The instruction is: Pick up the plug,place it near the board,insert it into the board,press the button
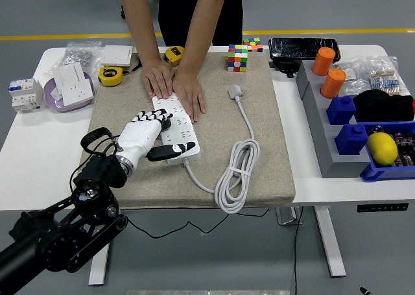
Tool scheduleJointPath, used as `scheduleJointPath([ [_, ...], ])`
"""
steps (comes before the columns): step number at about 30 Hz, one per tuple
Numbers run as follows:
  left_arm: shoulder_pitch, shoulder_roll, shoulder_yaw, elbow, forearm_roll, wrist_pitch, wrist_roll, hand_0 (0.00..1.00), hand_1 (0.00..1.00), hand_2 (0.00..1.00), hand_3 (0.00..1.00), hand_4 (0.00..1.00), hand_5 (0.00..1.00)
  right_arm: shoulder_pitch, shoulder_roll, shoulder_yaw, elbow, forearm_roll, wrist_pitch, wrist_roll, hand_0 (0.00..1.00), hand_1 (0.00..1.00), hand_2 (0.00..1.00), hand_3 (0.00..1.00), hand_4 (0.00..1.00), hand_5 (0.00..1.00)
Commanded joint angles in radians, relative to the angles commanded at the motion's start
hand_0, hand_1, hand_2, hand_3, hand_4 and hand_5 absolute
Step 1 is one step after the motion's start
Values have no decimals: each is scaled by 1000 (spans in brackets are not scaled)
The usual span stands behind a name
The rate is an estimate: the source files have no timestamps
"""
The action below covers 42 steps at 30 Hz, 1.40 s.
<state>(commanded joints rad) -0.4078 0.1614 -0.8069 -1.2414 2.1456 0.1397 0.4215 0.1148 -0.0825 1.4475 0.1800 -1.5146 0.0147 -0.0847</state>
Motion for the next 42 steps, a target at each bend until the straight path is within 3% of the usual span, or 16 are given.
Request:
scheduleJointPath([
  [31,-19,-2,25,5,-2,-1,-4,998,998,998,930,998,998,1,-1,-2,0,0,0,0,821,733,741,774,998,878],
  [37,-11,5,20,-41,3,7,-16,998,998,998,930,998,998,1,-1,-4,0,2,0,0,821,733,741,774,998,877],
  [42,-10,10,15,-128,7,15,-32,998,998,990,928,998,998,0,-1,-7,0,2,0,0,821,733,741,774,998,877],
])
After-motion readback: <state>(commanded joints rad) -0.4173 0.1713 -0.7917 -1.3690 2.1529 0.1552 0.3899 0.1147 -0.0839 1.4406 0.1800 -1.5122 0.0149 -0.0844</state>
